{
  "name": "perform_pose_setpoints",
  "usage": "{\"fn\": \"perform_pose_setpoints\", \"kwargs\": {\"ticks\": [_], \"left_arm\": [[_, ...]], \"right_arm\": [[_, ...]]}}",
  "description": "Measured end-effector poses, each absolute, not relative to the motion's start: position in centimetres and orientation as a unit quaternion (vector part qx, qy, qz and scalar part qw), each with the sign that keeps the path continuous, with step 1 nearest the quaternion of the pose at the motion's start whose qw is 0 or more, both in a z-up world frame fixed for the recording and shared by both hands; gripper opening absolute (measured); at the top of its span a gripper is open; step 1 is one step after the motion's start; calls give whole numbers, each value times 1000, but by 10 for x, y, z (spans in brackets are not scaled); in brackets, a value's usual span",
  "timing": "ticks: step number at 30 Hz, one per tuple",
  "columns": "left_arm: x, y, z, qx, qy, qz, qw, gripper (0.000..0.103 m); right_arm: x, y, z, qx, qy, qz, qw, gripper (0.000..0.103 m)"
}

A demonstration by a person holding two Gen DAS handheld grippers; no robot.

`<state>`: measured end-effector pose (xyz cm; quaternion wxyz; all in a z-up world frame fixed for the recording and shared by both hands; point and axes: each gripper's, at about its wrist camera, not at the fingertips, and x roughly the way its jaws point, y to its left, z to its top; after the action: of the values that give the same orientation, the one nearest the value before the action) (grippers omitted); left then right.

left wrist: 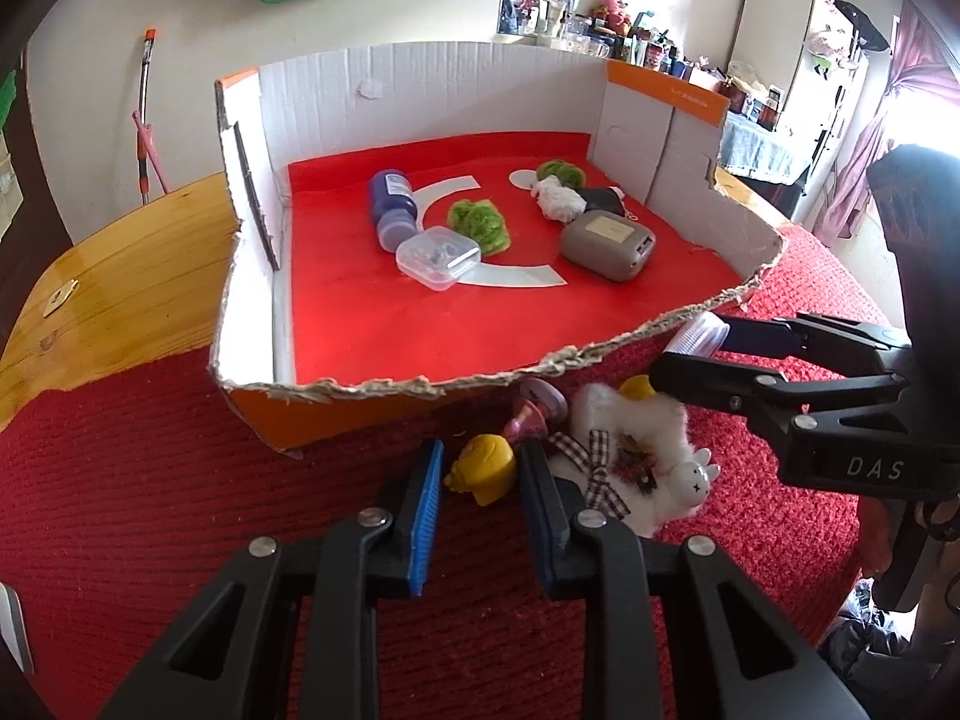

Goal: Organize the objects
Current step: 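Close the right tool on the clear round lid while the left tool grasps the yellow duck, then carry the clear lid and yellow duck over the box wall with both tools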

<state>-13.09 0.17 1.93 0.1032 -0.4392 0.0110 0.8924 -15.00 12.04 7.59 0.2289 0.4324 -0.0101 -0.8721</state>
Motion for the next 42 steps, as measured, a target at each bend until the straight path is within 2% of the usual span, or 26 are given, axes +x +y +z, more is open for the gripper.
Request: {"fn": "perform_pose_setpoints", "kwargs": {"ticks": [3,4,17,42], "left_arm": [[-130,3,19,-438,15,893,103,26],[-129,3,19,-438,15,893,104,26],[-121,3,23,-431,7,896,103,25],[-79,-12,68,-379,-13,921,94,25]], "right_arm": [[-150,121,76,433,-18,-869,238,47],[-150,121,76,433,-21,-868,242,39],[-137,121,85,423,-21,-872,247,39],[-101,115,115,389,-22,-881,268,39]]}}
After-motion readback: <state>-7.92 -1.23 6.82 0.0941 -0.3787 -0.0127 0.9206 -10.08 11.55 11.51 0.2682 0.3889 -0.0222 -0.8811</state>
